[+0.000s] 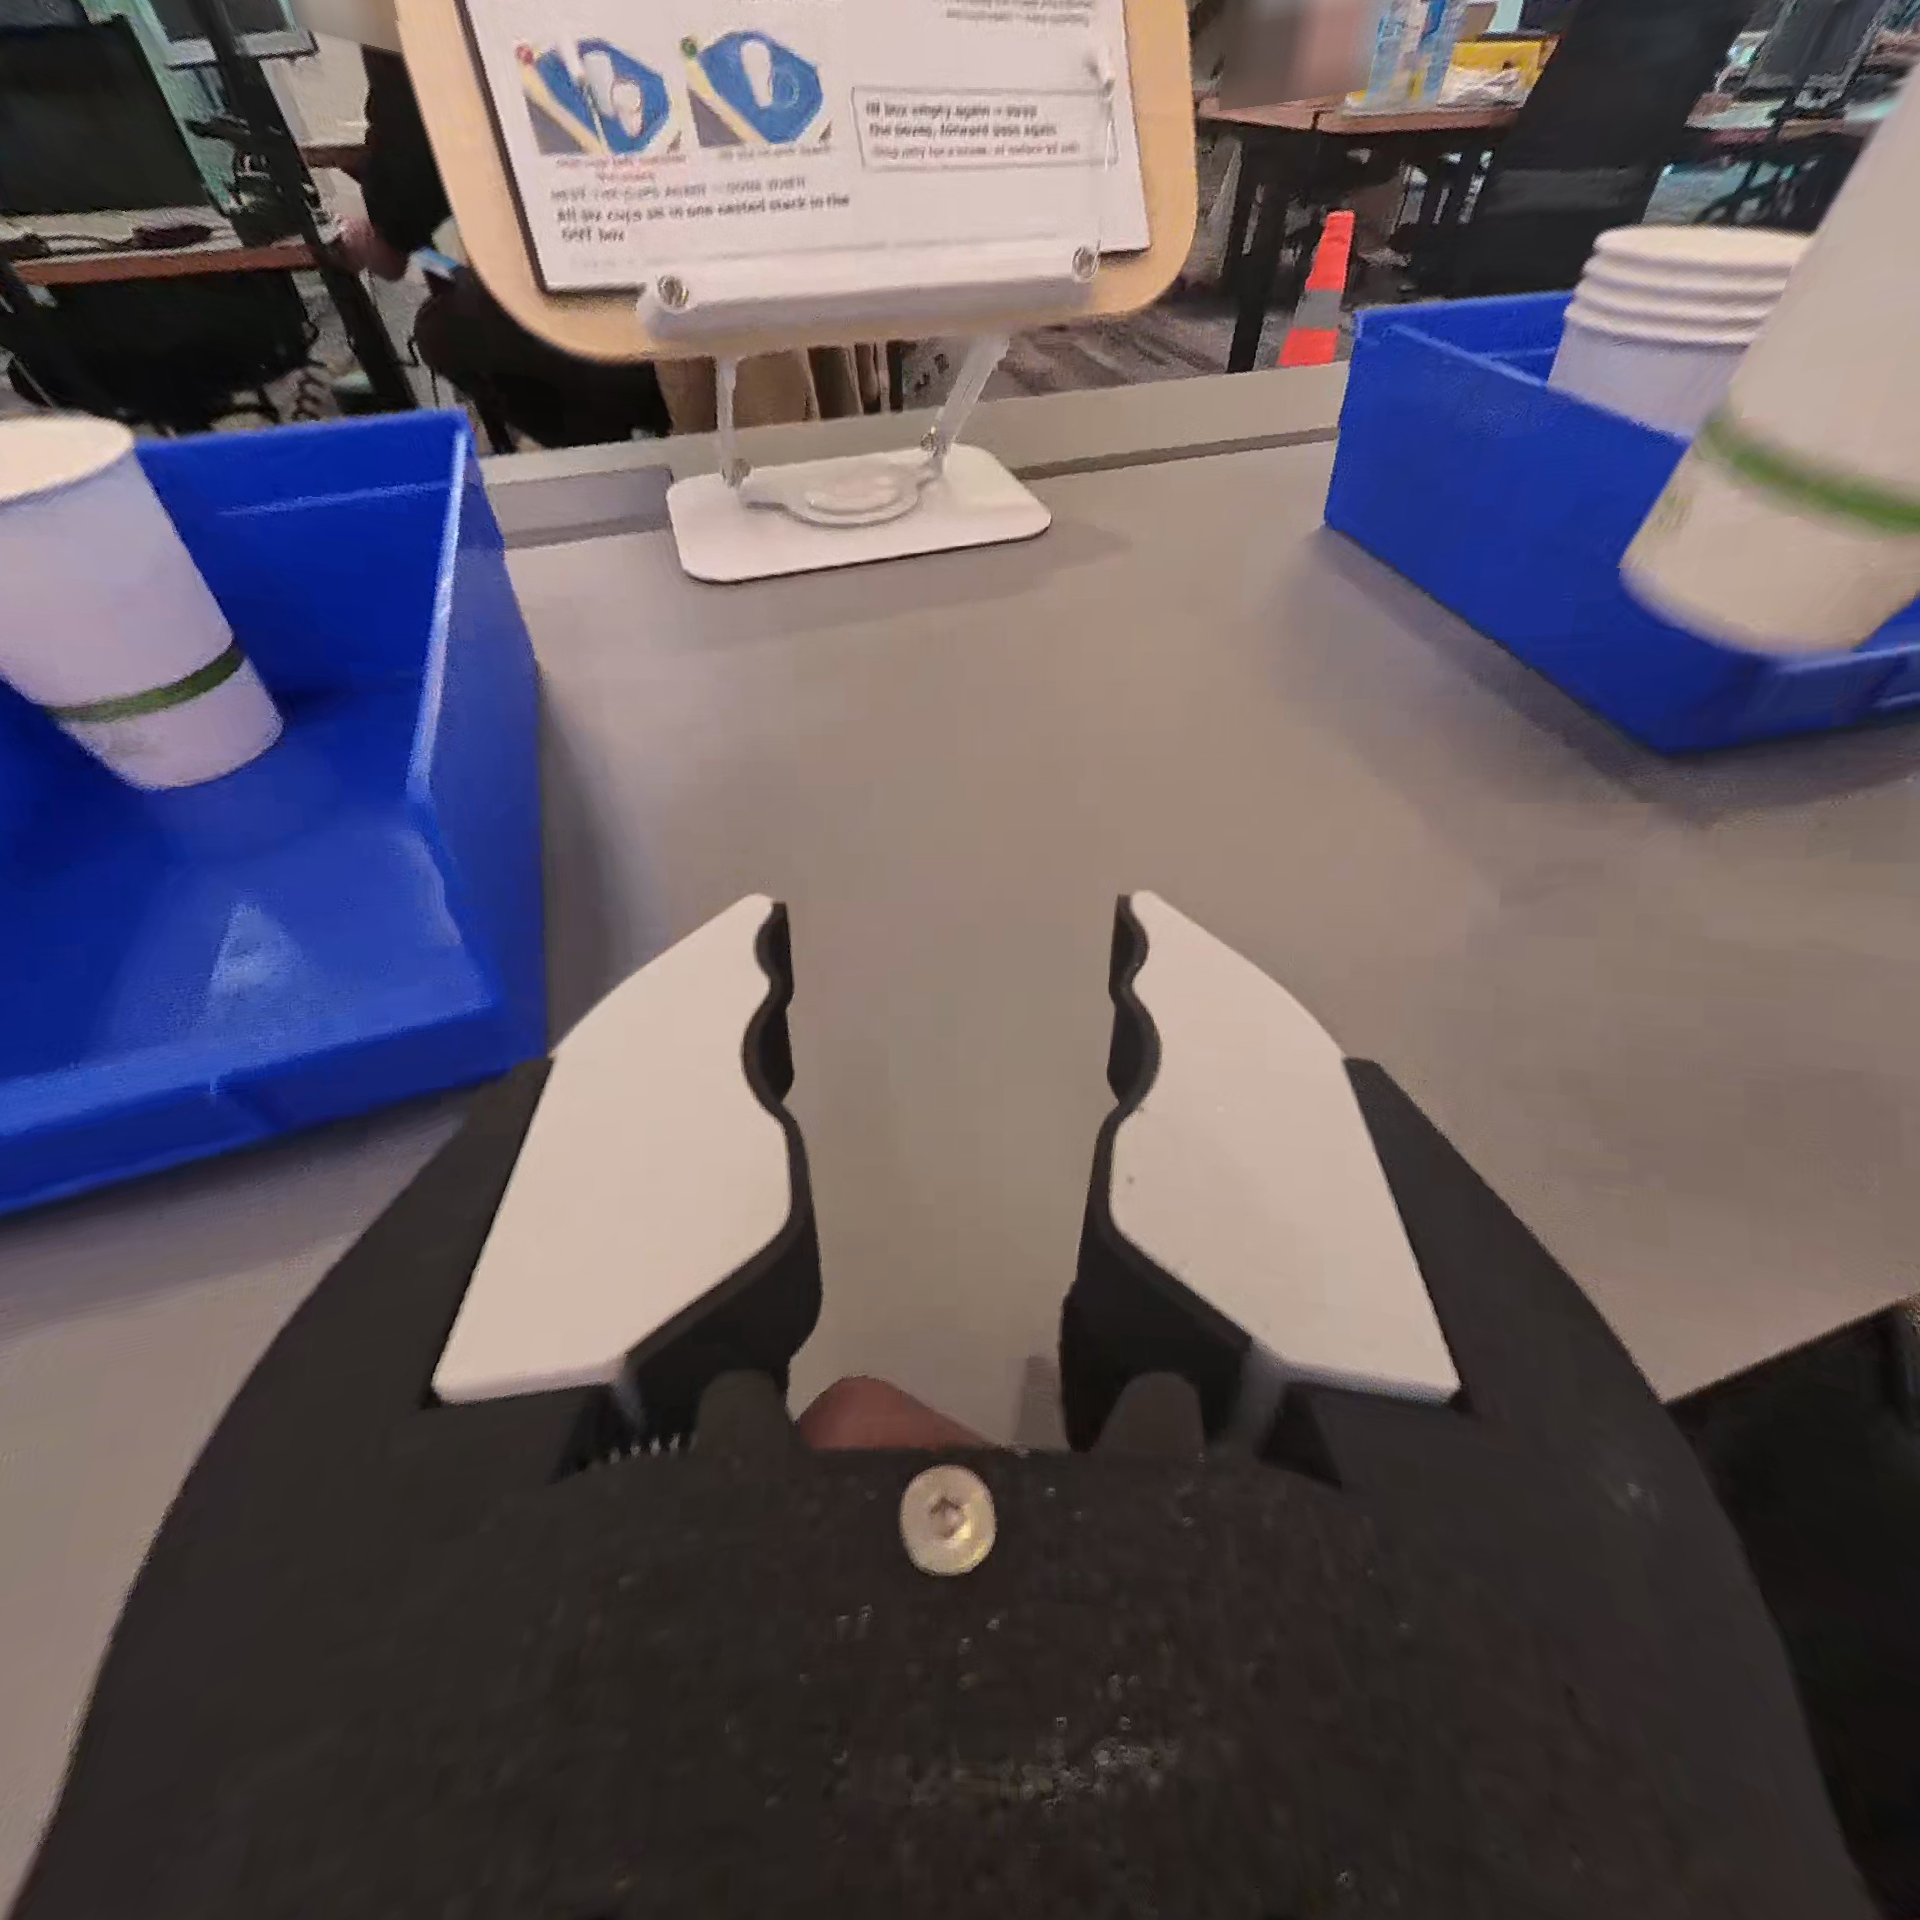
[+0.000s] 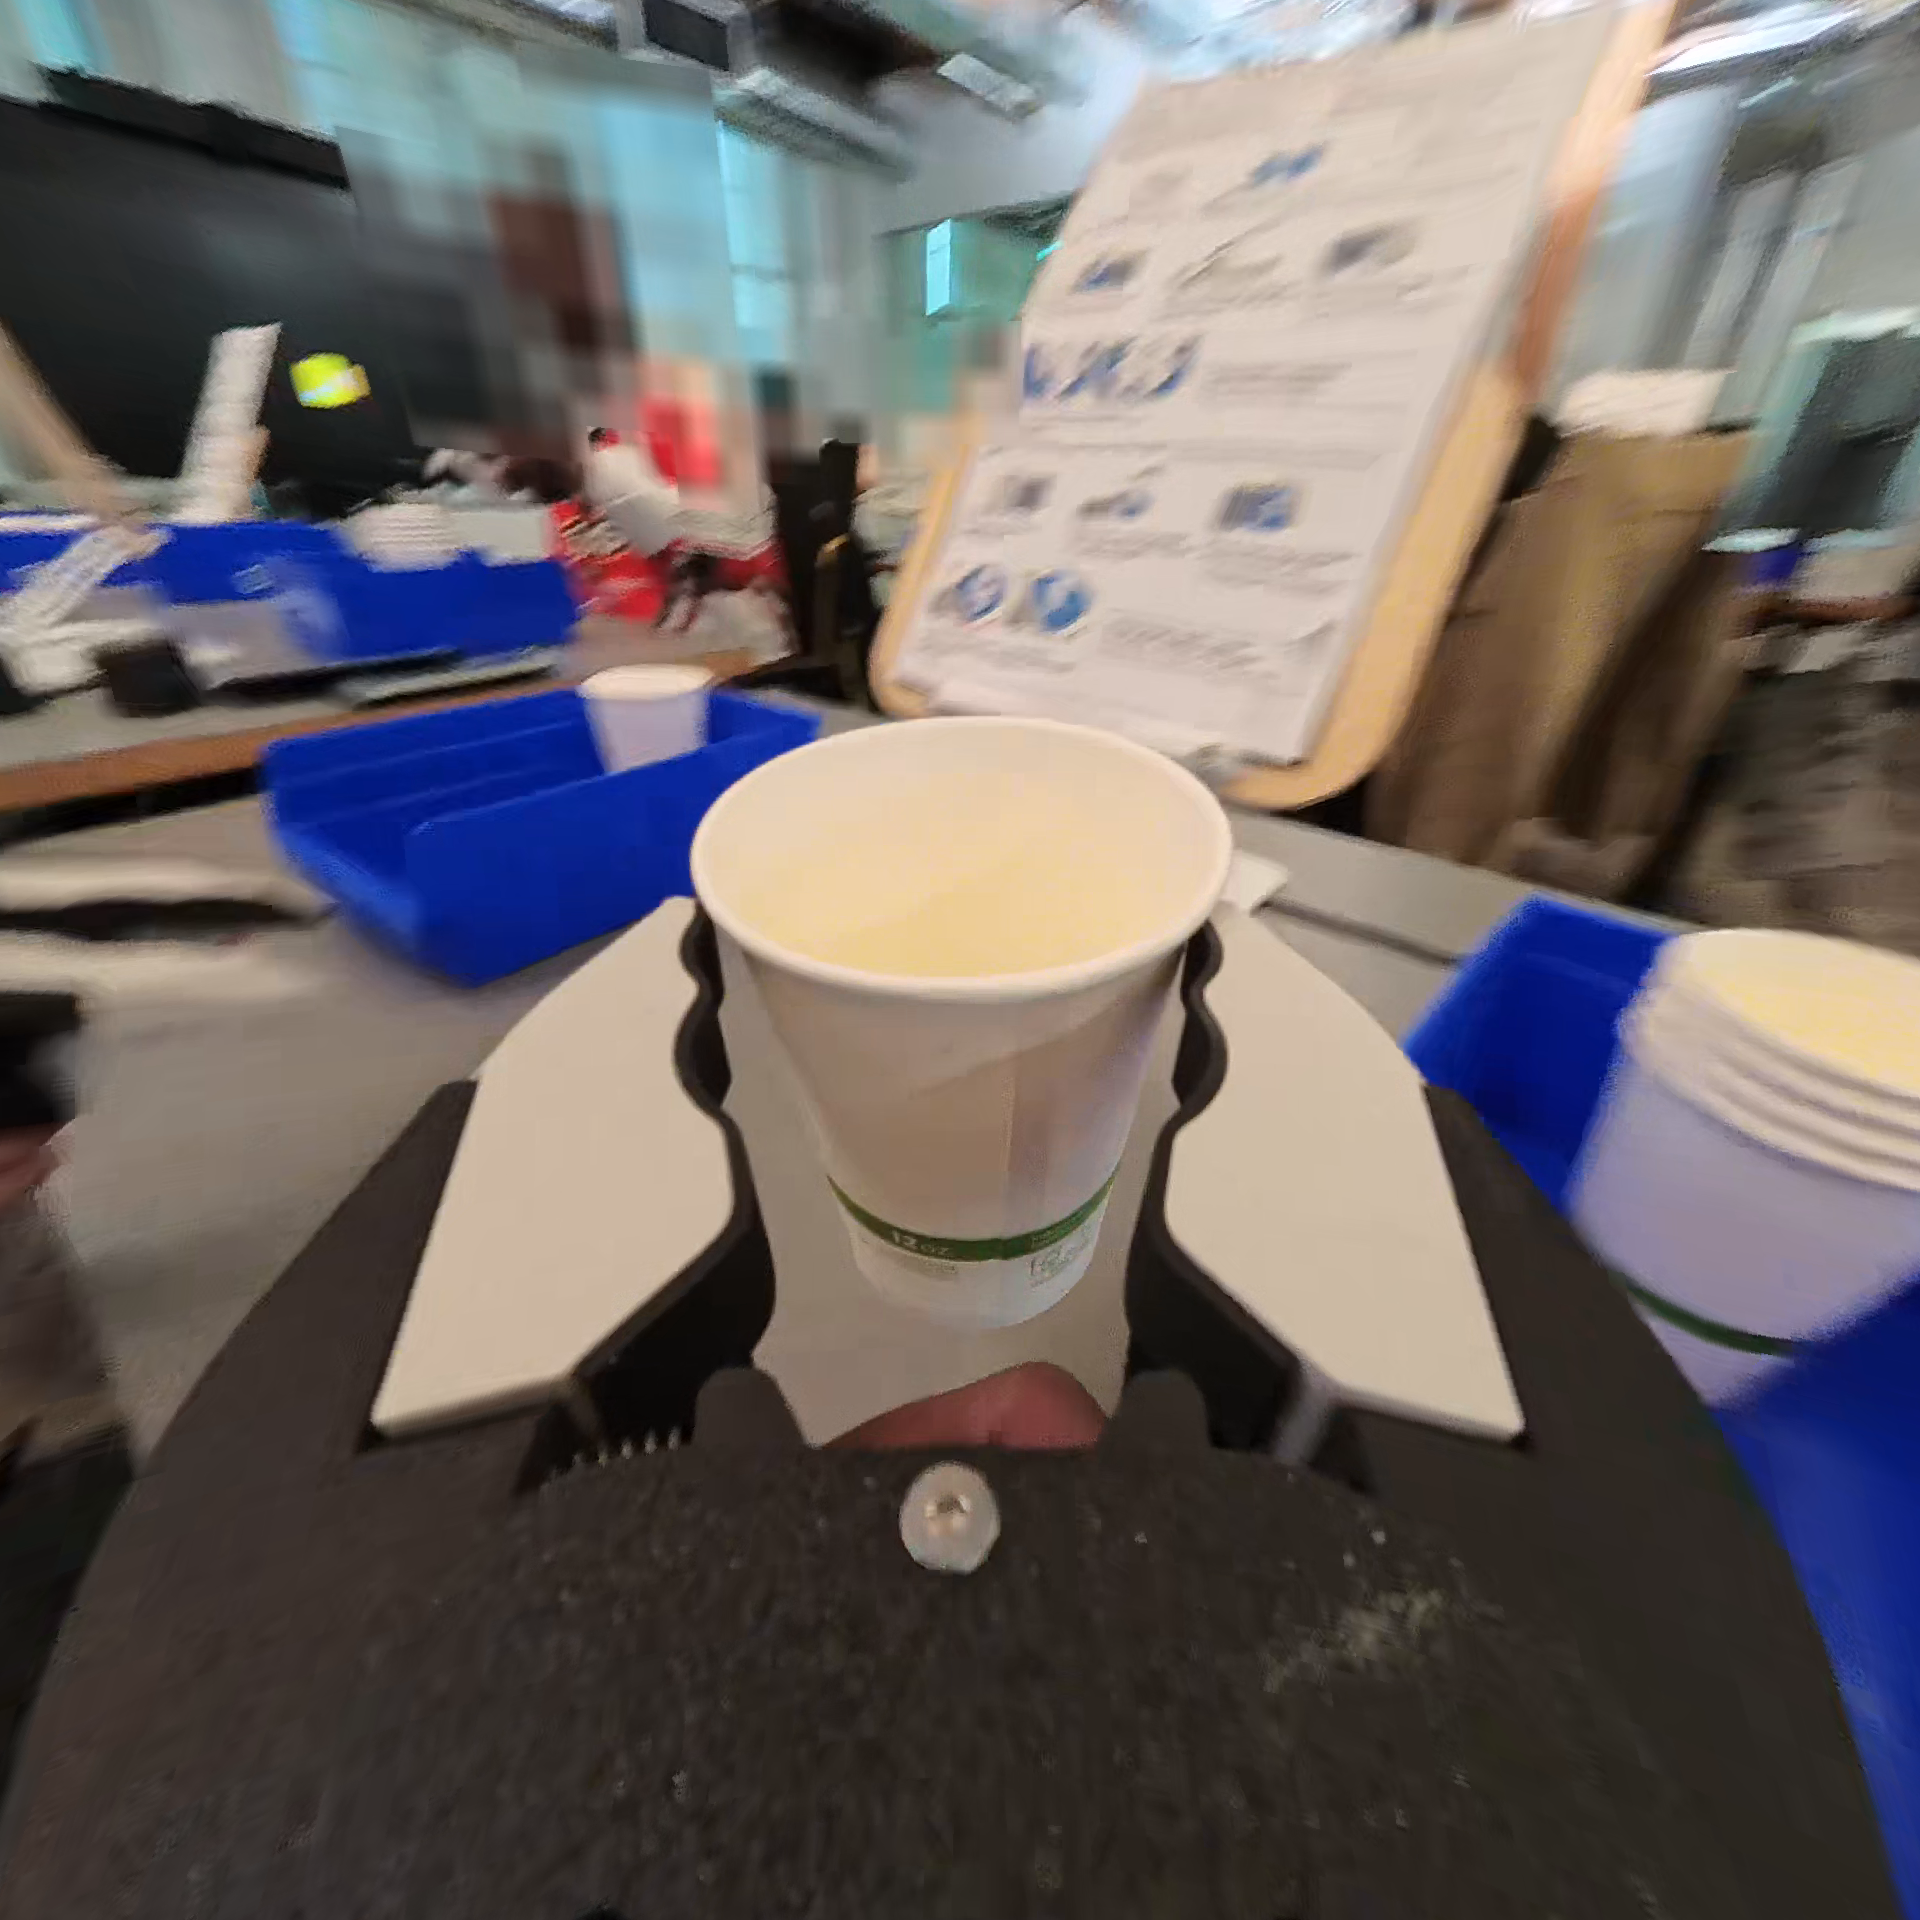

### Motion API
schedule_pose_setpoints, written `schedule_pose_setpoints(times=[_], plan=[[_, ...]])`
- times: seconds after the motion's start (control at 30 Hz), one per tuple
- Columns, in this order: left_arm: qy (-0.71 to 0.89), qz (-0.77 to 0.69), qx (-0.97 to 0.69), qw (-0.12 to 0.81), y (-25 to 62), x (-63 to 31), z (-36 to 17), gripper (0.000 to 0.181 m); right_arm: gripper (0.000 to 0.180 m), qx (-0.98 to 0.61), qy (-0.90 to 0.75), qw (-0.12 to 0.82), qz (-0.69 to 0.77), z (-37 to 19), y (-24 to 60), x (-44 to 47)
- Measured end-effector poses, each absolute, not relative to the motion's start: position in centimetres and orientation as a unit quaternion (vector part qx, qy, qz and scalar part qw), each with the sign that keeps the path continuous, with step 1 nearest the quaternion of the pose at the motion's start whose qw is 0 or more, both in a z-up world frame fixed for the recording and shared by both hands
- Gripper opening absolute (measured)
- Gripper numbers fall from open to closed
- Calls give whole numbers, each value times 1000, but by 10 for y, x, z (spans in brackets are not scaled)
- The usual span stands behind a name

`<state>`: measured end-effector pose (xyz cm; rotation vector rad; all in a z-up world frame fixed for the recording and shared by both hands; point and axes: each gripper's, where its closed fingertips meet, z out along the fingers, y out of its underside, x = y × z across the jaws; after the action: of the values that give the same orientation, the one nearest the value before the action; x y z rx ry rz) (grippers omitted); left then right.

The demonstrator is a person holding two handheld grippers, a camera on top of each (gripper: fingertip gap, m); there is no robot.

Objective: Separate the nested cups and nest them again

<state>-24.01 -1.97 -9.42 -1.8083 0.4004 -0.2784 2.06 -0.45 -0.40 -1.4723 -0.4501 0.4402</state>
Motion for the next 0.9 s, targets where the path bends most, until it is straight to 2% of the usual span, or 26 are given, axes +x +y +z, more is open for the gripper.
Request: schedule_pose_setpoints(times=[0.07,0.27,0.5,0.7,0.9], plan=[[168,-128,-780,588,-27,-243,-104,49,85,-662,-149,717,159,23,7,54],[198,-110,-767,600,-32,-236,-99,53,85,-681,-5,732,-6,77,83,165],[226,-118,-761,596,-42,-229,-99,53,82,-752,48,658,3,30,170,206],[223,-122,-760,599,-41,-233,-96,53,82,-774,39,631,-22,7,180,213],[229,-125,-759,596,-41,-231,-97,53,82,-824,1,566,-14,-31,177,205]])
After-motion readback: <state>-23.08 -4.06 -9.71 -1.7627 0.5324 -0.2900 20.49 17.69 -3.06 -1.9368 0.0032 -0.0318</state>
